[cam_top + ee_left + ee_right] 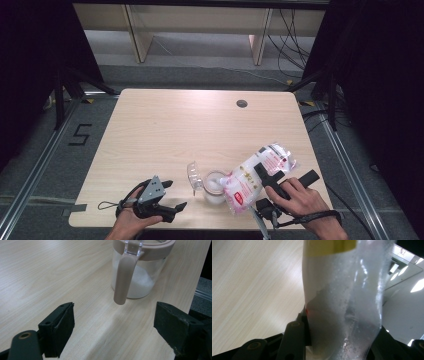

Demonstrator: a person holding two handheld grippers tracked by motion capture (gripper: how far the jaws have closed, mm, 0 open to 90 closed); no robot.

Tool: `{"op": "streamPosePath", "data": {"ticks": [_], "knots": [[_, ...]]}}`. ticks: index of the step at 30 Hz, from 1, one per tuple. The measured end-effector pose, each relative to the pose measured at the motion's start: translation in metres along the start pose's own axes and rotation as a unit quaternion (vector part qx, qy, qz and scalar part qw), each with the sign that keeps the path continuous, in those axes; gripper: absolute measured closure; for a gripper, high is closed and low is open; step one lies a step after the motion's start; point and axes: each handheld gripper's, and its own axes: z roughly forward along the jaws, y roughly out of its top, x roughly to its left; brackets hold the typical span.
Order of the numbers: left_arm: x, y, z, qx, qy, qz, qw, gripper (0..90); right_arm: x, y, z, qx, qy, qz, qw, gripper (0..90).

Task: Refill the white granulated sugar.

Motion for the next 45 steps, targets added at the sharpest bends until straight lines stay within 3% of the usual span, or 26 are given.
{"op": "streamPosePath", "data": {"ticks": [3, 4, 8, 12, 14, 15, 16, 17, 19, 20, 21, 30, 32, 33, 34, 37, 39, 42, 45], "knots": [[0.0008, -0.0001, -0.0003, 0.005, 0.001, 0.003, 1.0, 16.5, -0.0032, 0.0002, -0.0002, 0.002, 0.003, -0.004, 1.0, 67.1], [0.0007, -0.0001, -0.0003, 0.004, 0.001, 0.003, 1.0, 16.4, -0.0024, 0.0011, -0.0008, 0.008, 0.006, 0.01, 0.9999, 67.1], [0.0012, 0.0002, -0.0005, 0.003, 0.001, 0.004, 1.0, 16.5, -0.0042, 0.0024, 0.001, 0.01, 0.01, 0.009, 0.9999, 67.2], [0.0015, 0.0008, -0.0011, 0.009, 0.001, 0.005, 0.9999, 16.5, -0.0044, 0.0033, 0.0023, 0.008, 0.004, 0.0, 1.0, 67.4], [0.0011, 0.0005, -0.0009, 0.007, 0.0, 0.003, 1.0, 16.5, -0.0069, 0.0034, 0.0042, 0.006, 0.012, -0.014, 0.9998, 67.5], [0.0, 0.0004, -0.0008, 0.003, 0.001, 0.0, 1.0, 16.5, -0.0048, 0.005, 0.0037, 0.013, 0.008, -0.005, 0.9999, 67.5], [0.0002, 0.0006, -0.0012, 0.005, 0.003, 0.003, 1.0, 16.5, -0.0067, 0.0044, 0.0047, 0.007, 0.011, -0.02, 0.9997, 67.6], [0.0001, 0.0007, -0.0013, 0.005, 0.005, 0.003, 1.0, 16.5, -0.0047, 0.0047, 0.0036, 0.011, 0.007, -0.006, 0.9999, 67.6], [0.0007, 0.001, -0.0016, 0.005, 0.005, 0.004, 1.0, 16.5, -0.0071, 0.0031, 0.0036, 0.007, -0.002, -0.015, 0.9999, 67.7], [0.0007, 0.001, -0.0016, 0.005, 0.005, 0.004, 1.0, 16.5, -0.0052, 0.0041, 0.0026, 0.013, 0.007, 0.004, 0.9999, 67.7], [0.0012, 0.0002, -0.0002, 0.0, 0.0, 0.002, 1.0, 16.4, -0.0066, 0.003, 0.0039, 0.008, 0.001, -0.019, 0.9998, 67.8], [0.0003, 0.0006, -0.0014, 0.003, 0.005, 0.003, 1.0, 16.5, -0.0054, 0.0027, 0.0038, 0.011, 0.0, -0.016, 0.9998, 67.8], [0.0008, 0.001, -0.0019, 0.006, 0.005, 0.004, 1.0, 16.5, -0.0038, 0.0029, 0.0018, 0.013, 0.003, 0.007, 0.9999, 67.9], [0.001, 0.0011, -0.0019, 0.006, 0.006, 0.006, 0.9999, 16.5, -0.0056, 0.0021, 0.0026, 0.008, -0.003, -0.014, 0.9999, 68.0], [0.0007, 0.001, -0.0019, 0.006, 0.006, 0.004, 1.0, 16.5, -0.0038, 0.0031, 0.0021, 0.013, -0.001, -0.001, 0.9999, 68.0], [0.0006, 0.0009, -0.0016, 0.002, -0.001, 0.004, 1.0, 16.5, -0.0032, 0.0032, 0.0022, 0.012, 0.001, -0.001, 0.9999, 68.3], [0.0002, 0.0011, -0.0018, 0.004, 0.005, 0.001, 1.0, 16.5, -0.0049, 0.0031, 0.004, 0.008, 0.007, -0.015, 0.9998, 68.6], [0.0006, 0.0006, -0.0016, 0.004, 0.004, 0.003, 1.0, 16.5, -0.002, 0.0044, 0.0035, 0.009, 0.007, 0.005, 0.9999, 69.2], [0.0006, 0.0013, -0.0022, 0.006, 0.002, 0.002, 1.0, 16.5, -0.0025, 0.0049, 0.0034, 0.01, 0.005, 0.001, 0.9999, 69.6]]}}
